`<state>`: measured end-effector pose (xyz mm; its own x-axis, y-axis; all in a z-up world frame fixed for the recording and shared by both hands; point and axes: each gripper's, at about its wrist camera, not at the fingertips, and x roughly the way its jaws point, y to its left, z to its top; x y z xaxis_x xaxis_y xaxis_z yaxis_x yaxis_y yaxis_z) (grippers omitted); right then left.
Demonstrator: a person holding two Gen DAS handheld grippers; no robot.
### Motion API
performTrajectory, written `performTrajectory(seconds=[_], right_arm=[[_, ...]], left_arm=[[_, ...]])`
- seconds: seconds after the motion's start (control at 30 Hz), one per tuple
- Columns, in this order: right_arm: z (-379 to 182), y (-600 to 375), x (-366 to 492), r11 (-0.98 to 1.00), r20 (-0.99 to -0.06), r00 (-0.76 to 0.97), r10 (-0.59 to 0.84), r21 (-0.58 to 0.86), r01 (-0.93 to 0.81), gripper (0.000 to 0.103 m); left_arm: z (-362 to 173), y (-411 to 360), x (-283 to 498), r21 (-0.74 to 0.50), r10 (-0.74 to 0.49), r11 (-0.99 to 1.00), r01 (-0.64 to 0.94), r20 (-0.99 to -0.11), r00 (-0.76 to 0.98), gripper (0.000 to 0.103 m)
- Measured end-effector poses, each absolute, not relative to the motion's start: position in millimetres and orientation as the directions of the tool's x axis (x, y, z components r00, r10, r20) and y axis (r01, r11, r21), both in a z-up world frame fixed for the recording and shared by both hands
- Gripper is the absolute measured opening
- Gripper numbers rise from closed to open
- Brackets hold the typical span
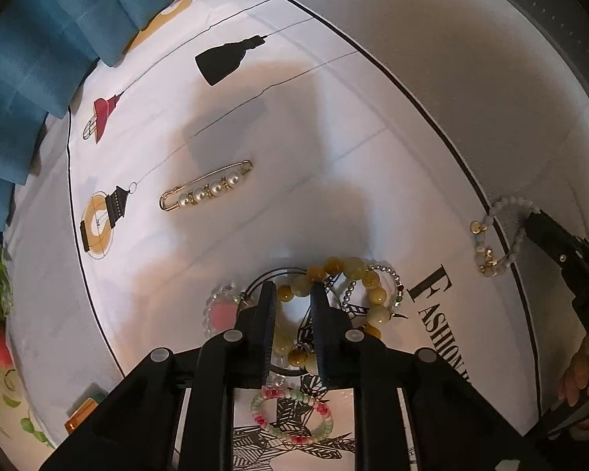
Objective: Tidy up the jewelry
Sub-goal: 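Grasp the white bead bracelet with the right tool while the left tool grasps the yellow bead bracelet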
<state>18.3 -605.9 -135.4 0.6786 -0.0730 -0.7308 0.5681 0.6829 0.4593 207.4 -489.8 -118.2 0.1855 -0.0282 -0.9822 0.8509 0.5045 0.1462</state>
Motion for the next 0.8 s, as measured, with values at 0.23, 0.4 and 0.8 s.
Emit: performTrajectory(seconds=[0.23, 0.4, 0.8], right_arm=[[-135.6, -606.5, 17.8, 0.68, -0.729, 0.681, -0.07, 0.464, 0.567, 0.007], [-135.7, -607.4, 17.7, 0.678, -0.729, 0.68, -0.072, 0.465, 0.569, 0.007], [-135.6, -609.1, 17.3, 0.675, -0.727, 0.68, -0.091, 0.457, 0.579, 0.006]], left_arm=[[-119.5, -486.9, 210.8, 0.153, 0.009, 0.534, 0.832, -0.985, 0.175, 0.023], [-127.3, -479.8, 210.0, 0.152, 0.027, 0.548, 0.822, -0.986, 0.164, 0.026], [-89.1, -482.4, 199.6, 0.11, -0.119, 0.593, 0.797, -0.968, 0.222, 0.007]])
